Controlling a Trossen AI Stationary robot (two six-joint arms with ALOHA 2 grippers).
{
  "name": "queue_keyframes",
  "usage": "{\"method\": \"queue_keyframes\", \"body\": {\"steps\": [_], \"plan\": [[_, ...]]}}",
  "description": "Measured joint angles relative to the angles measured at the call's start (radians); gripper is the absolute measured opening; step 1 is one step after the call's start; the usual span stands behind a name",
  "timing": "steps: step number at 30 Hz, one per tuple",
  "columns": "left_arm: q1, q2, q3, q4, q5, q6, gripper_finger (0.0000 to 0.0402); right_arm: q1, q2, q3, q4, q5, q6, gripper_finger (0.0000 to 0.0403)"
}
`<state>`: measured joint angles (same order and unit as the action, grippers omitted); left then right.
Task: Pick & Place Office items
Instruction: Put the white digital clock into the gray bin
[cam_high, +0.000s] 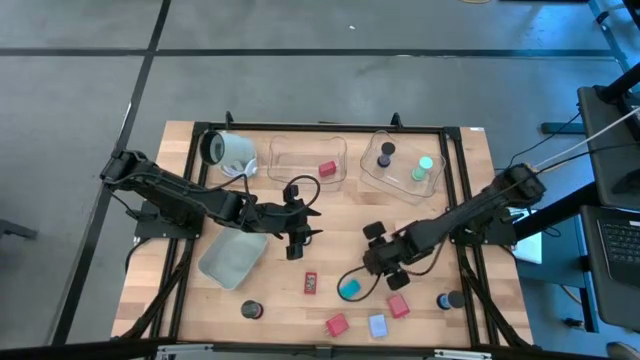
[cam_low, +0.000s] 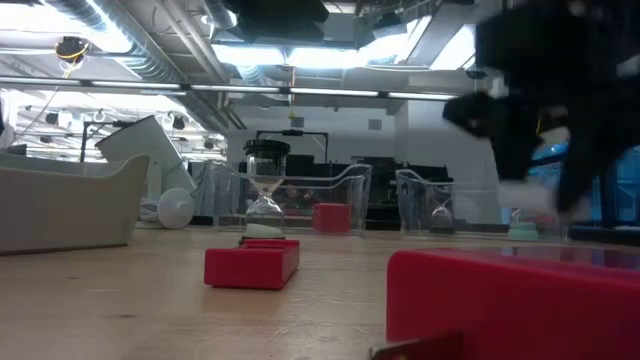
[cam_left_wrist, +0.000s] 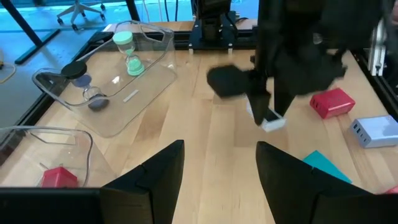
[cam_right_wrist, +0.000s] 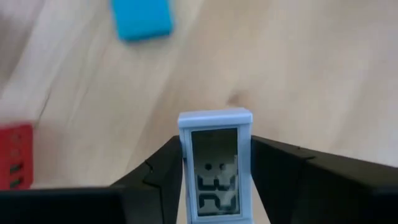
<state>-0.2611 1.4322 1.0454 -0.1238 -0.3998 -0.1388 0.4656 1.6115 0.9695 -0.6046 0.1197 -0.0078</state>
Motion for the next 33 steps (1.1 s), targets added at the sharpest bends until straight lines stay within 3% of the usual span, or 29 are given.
{"method": "queue_keyframes", "body": {"steps": [6, 13, 20, 23, 26, 33], "plan": [[-0.01, 0.0, 0.0, 0.0, 0.003, 0.134, 0.0196, 0.0, -0.198, 0.0, 0.09, 0.163, 0.138, 0.0159], [-0.02, 0.0, -0.001, 0.013, -0.024, 0.194, 0.0196, 0.001, -0.35, 0.003, 0.406, 0.347, 0.232, 0.0159], [-0.043, 0.0, -0.001, 0.108, -0.266, 0.414, 0.0196, -0.008, -0.369, 0.003, 0.632, 0.563, 0.192, 0.0159], [-0.051, 0.0, -0.001, 0.182, -0.308, 0.474, 0.0196, -0.029, -0.367, 0.003, 0.677, 0.63, 0.169, 0.0159], [-0.052, 0.0, -0.001, 0.272, -0.309, 0.497, 0.0197, -0.066, -0.367, 0.003, 0.734, 0.633, 0.126, 0.0159], [-0.039, 0.0, -0.001, 0.462, -0.363, 0.45, 0.0197, -0.176, -0.362, 0.003, 0.762, 0.466, 0.036, 0.0159]]}}
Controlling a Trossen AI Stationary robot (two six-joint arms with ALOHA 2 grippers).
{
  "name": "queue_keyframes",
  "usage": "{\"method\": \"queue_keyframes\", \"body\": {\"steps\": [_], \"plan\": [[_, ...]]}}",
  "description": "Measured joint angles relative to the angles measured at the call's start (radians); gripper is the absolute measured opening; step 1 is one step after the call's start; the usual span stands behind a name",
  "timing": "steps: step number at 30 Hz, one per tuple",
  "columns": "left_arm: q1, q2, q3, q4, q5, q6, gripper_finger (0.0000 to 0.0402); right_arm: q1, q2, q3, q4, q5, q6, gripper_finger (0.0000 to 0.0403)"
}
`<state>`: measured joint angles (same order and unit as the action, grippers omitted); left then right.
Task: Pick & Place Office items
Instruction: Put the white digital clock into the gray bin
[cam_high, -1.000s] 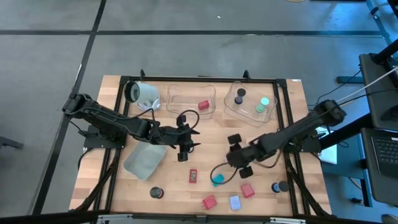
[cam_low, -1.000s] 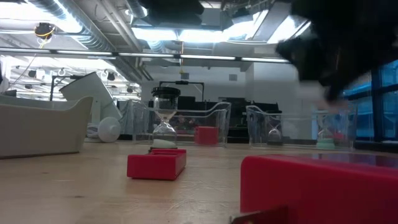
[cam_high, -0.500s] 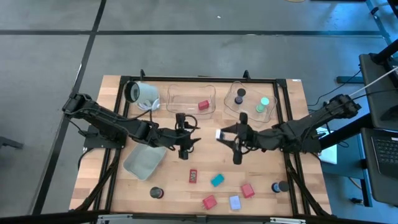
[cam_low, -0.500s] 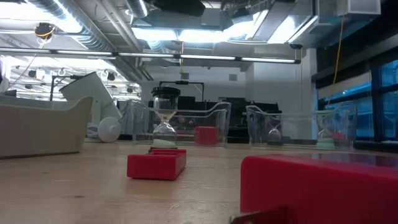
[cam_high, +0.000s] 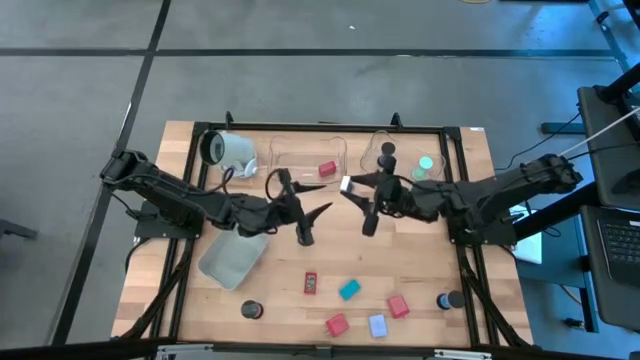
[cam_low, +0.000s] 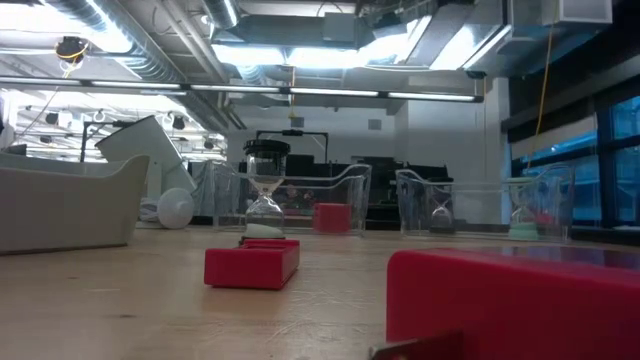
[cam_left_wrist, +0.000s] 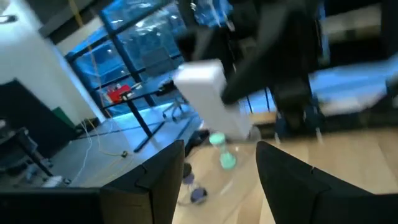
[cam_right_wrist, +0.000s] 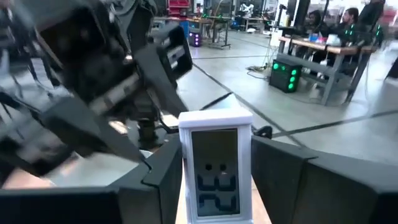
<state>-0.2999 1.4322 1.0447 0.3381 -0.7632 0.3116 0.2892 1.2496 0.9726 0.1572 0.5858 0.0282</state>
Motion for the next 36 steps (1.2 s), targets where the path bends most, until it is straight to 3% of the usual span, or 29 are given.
{"method": "queue_keyframes", "body": {"steps": [3, 8, 14, 19, 27, 33, 36], "plan": [[0.008, 0.0, 0.0, 0.032, 0.004, -0.066, 0.0197, -0.015, 0.011, 0.0, -0.012, -0.026, -0.146, 0.016], [0.037, 0.0, 0.0, 0.036, 0.005, -0.301, 0.0197, -0.015, 0.024, 0.001, -0.088, -0.015, -0.414, 0.016], [0.111, 0.001, 0.0, -0.078, 0.116, -0.563, 0.0197, -0.013, 0.082, 0.001, -0.137, 0.22, -0.578, 0.016], [0.178, 0.028, 0.001, -0.107, 0.144, -0.676, 0.0197, -0.013, 0.166, 0.001, -0.144, 0.271, -0.631, 0.016], [0.251, 0.062, 0.0, -0.176, 0.338, -0.806, 0.0196, -0.013, 0.239, 0.001, -0.144, 0.347, -0.612, 0.016], [0.262, 0.074, 0.001, -0.175, 0.366, -0.8, 0.0196, -0.012, 0.239, 0.007, -0.124, 0.339, -0.61, 0.016], [0.281, 0.081, 0.0, -0.18, 0.414, -0.801, 0.0196, -0.013, 0.239, 0.011, -0.113, 0.287, -0.61, 0.016]]}}
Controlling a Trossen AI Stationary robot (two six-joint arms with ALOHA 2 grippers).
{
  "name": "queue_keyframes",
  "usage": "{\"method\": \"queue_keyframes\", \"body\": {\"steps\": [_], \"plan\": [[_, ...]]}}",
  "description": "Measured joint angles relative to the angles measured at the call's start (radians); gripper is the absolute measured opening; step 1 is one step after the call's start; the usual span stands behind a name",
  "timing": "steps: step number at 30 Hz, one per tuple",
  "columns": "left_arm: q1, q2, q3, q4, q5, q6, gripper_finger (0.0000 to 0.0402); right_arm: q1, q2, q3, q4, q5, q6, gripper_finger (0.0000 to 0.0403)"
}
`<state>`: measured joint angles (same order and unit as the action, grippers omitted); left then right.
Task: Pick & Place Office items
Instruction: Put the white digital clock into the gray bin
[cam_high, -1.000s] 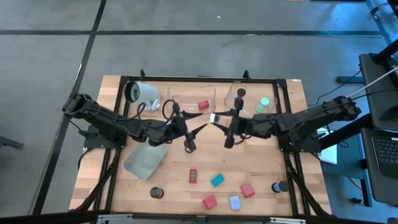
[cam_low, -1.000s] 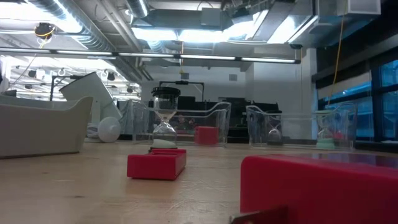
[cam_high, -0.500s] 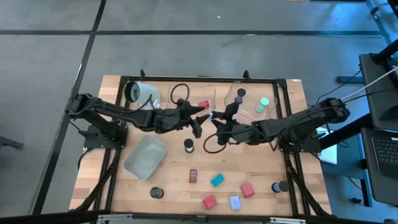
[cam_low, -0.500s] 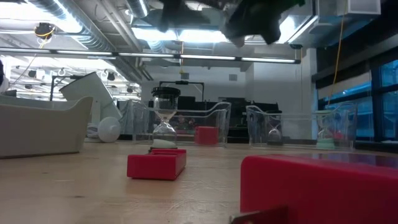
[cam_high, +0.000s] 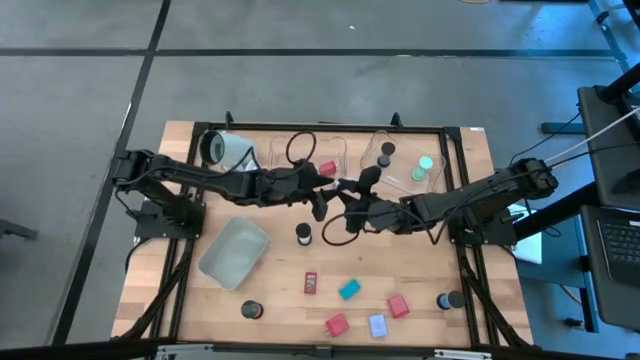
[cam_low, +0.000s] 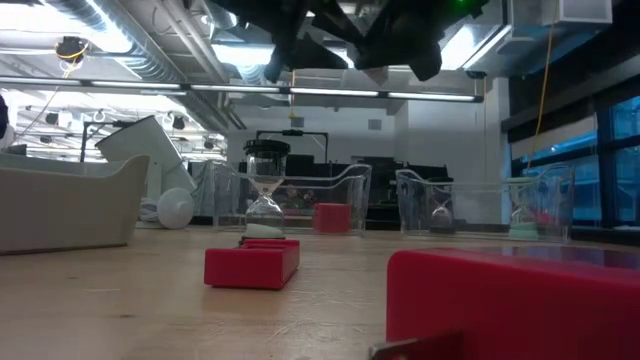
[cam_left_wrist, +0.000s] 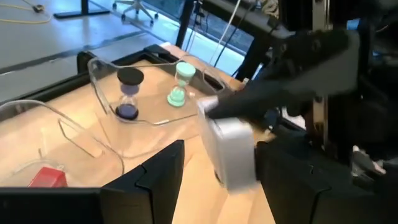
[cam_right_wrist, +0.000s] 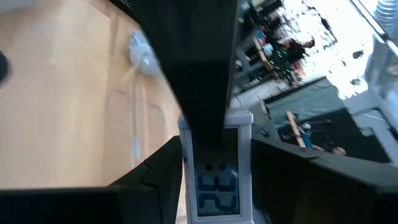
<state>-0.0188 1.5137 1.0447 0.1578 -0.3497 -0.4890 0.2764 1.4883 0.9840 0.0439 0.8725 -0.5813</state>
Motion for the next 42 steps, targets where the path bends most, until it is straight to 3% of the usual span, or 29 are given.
{"method": "queue_keyframes", "body": {"steps": [12, 28, 36, 42], "plan": [[0.038, 0.007, 0.001, 0.017, 0.128, -0.004, 0.0189, 0.0, 0.0, 0.001, 0.025, -0.028, -0.025, 0.016], [0.061, 0.007, 0.001, 0.018, 0.186, -0.034, 0.0071, 0.0, 0.0, 0.001, 0.016, -0.015, -0.04, 0.0164], [0.074, 0.008, 0.0, 0.025, 0.211, -0.011, 0.0068, 0.0, -0.002, 0.003, 0.03, -0.037, -0.024, 0.0202], [0.074, 0.008, 0.0, 0.026, 0.213, -0.012, 0.0067, 0.0, -0.025, 0.011, -0.022, -0.129, 0.086, 0.0271]]}}
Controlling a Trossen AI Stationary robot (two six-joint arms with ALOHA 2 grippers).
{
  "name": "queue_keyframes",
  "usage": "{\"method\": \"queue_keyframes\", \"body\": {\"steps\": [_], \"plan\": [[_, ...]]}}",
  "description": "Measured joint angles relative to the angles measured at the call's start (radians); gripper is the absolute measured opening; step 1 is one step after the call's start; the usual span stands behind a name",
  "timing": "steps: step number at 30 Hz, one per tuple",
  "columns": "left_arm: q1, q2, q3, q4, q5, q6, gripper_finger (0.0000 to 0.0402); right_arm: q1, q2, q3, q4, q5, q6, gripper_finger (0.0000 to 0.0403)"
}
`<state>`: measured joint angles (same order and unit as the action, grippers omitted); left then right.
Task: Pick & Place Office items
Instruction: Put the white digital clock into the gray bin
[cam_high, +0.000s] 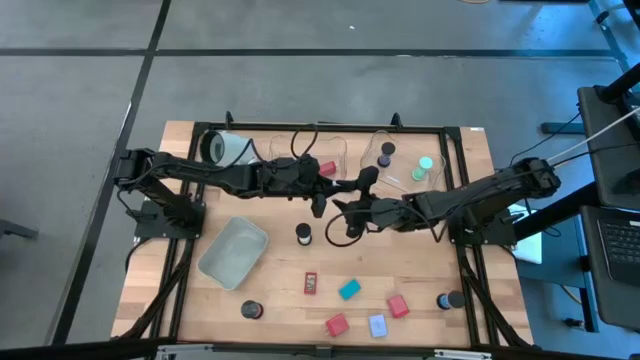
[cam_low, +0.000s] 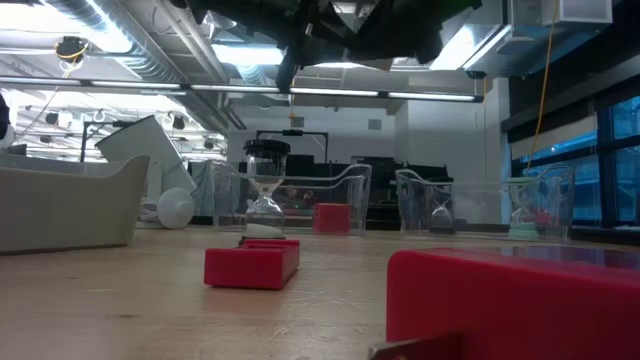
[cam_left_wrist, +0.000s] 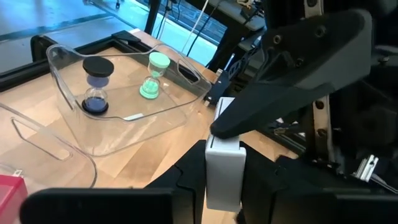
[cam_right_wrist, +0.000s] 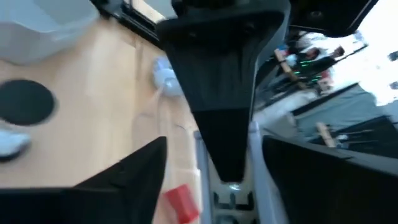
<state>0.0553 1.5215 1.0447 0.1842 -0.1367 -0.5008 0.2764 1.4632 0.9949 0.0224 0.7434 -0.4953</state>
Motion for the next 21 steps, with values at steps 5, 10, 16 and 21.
{"method": "queue_keyframes", "body": {"steps": [5, 10, 16, 21], "plan": [[0.012, 0.0, 0.0, -0.005, 0.017, 0.009, 0.0067, 0.0, -0.058, 0.097, -0.361, -0.101, 0.237, 0.0328], [0.041, -0.001, 0.001, -0.049, 0.117, 0.006, 0.0067, 0.0, -0.081, 0.247, -0.799, -0.26, 0.58, 0.0346], [0.047, -0.037, 0.0, -0.187, 0.487, -0.13, 0.0067, 0.007, -0.091, 0.316, -1.061, -0.397, 0.83, 0.0335], [-0.022, -0.127, 0.001, -0.383, 0.642, -0.184, 0.0067, 0.026, -0.092, 0.299, -1.112, -0.398, 0.863, 0.0322]]}}
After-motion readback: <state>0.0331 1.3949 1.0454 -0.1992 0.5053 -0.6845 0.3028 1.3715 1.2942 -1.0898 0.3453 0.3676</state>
